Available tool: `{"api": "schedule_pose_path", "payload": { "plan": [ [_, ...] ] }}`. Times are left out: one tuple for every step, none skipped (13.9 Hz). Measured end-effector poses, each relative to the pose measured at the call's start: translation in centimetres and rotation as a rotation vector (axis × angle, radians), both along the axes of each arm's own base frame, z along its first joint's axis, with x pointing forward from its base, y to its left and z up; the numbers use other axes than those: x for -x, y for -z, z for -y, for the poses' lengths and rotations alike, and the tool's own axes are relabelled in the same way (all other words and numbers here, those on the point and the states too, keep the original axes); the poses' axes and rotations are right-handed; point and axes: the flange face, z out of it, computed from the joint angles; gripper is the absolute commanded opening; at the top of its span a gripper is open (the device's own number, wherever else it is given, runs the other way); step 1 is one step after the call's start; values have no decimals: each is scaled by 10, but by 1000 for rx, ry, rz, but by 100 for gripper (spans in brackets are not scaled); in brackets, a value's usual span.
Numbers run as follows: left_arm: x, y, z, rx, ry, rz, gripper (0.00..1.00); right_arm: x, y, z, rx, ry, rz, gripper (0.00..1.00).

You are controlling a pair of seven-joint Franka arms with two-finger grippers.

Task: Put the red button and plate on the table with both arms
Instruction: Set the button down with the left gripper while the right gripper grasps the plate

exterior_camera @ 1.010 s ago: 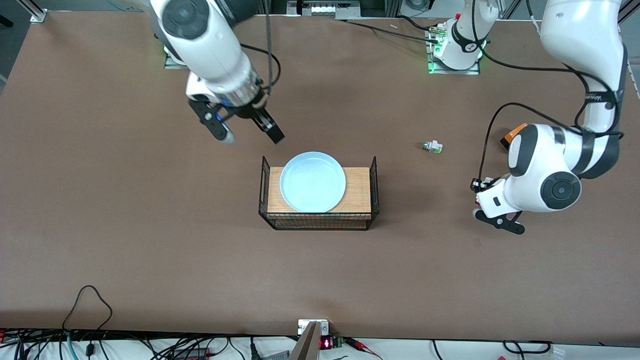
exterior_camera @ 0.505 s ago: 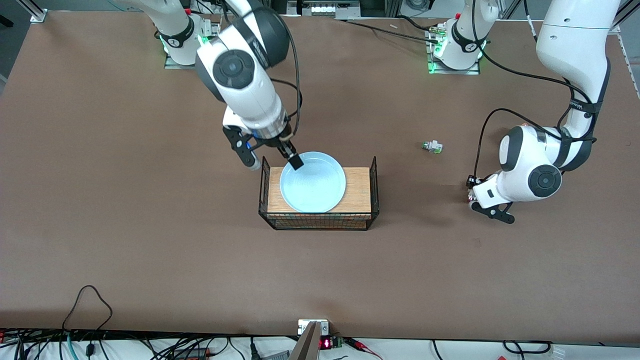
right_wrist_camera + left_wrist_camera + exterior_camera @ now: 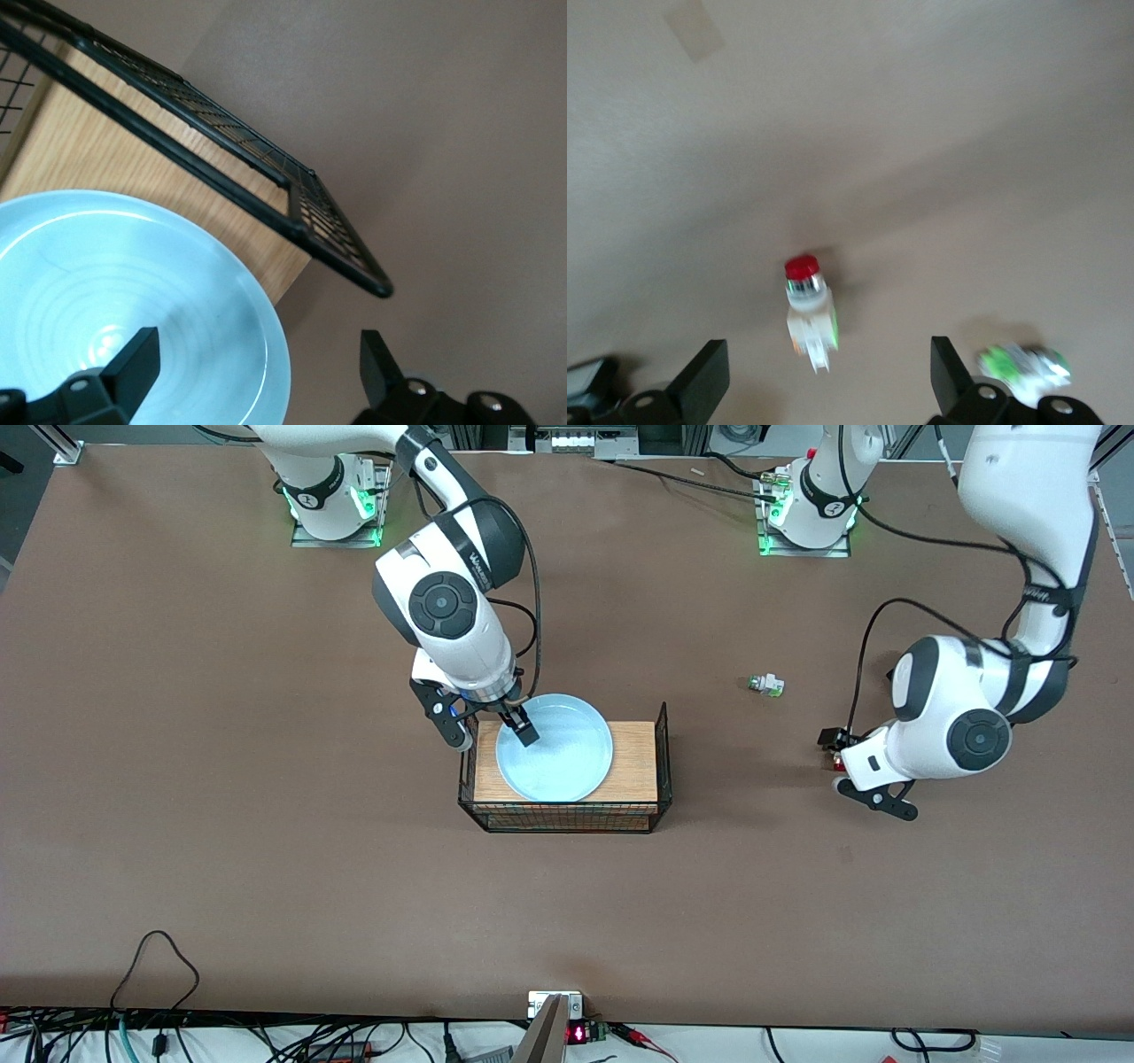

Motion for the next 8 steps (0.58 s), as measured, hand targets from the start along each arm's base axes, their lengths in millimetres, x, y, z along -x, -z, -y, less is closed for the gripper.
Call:
{"api": "schedule_pose_path", "payload": {
  "plan": [
    [-6,-31,8,-2,-4,-2,100,0,4,-1,2,-1,-3,92],
    [-12,-62,16,-3,-6,0,100,1,8,-2,4,-2,-7,86],
    [-17,-94,23,-3,-5,6,100,1,11,-2,5,-3,-8,77],
    [-20,-126,29,0,-1,14,100,0,12,-3,4,-2,-7,72],
    [-23,-154,34,3,4,23,100,-1,13,-3,0,-1,-1,61],
    [-23,-177,38,7,9,30,100,-2,13,-4,-5,0,5,55],
    [-22,-198,40,9,12,33,100,-2,13,-4,-8,0,10,46],
    [-17,-218,41,9,13,32,100,-2,13,-4,-10,0,12,39]
  ]
}}
